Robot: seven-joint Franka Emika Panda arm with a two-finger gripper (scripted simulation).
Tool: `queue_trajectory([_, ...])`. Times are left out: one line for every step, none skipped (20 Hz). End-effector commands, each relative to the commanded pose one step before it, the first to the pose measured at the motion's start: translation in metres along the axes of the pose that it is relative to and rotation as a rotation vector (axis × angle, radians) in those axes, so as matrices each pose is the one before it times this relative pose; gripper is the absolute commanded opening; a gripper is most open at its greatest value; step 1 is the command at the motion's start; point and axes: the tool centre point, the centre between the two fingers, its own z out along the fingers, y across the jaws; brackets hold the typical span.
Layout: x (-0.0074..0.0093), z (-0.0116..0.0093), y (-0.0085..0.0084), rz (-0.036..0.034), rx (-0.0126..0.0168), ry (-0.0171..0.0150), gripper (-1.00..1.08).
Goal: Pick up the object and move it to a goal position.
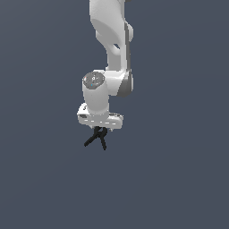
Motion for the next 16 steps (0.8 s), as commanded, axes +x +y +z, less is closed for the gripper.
queue_trajectory([-0.00258, 0.01682, 0.01119, 0.03909, -0.00205, -0.00406, 1.00])
queue_trajectory([-0.00083, 0.00501, 0.00342, 0.01147, -0.00086, -0.00149, 1.00])
queue_trajectory([-0.00071, 0.00423, 0.00291, 0.00970, -0.00079, -0.00125, 1.00])
queue_trajectory([-0.00059, 0.00346, 0.00241, 0.00796, -0.00069, -0.00101, 1.00])
queue_trajectory([-0.00046, 0.00268, 0.00187, 0.00618, -0.00056, -0.00078, 1.00])
queue_trajectory([-0.00033, 0.00192, 0.00135, 0.00442, -0.00042, -0.00056, 1.00])
queue_trajectory([-0.00020, 0.00115, 0.00080, 0.00264, -0.00026, -0.00033, 1.00])
queue_trajectory([-0.00006, 0.00039, 0.00032, 0.00096, -0.00009, -0.00012, 1.00])
queue_trajectory([-0.00013, -0.00153, -0.00097, -0.00461, 0.00006, -0.00109, 1.00])
queue_trajectory([-0.00001, 0.00035, -0.00001, 0.00000, 0.00000, 0.00000, 1.00])
queue_trajectory([-0.00003, 0.00104, -0.00004, 0.00000, 0.00000, 0.00000, 1.00])
queue_trajectory([-0.00005, 0.00173, -0.00006, 0.00000, 0.00000, 0.00000, 1.00])
queue_trajectory([-0.00005, 0.00233, 0.00032, 0.00068, 0.00000, 0.00015, 1.00])
queue_trajectory([-0.00010, 0.00310, -0.00010, 0.00000, 0.00000, 0.00000, 1.00])
queue_trajectory([-0.00011, 0.00369, 0.00028, 0.00068, -0.00001, 0.00014, 1.00])
queue_trajectory([-0.00017, 0.00444, -0.00015, 0.00000, 0.00000, 0.00000, 1.00])
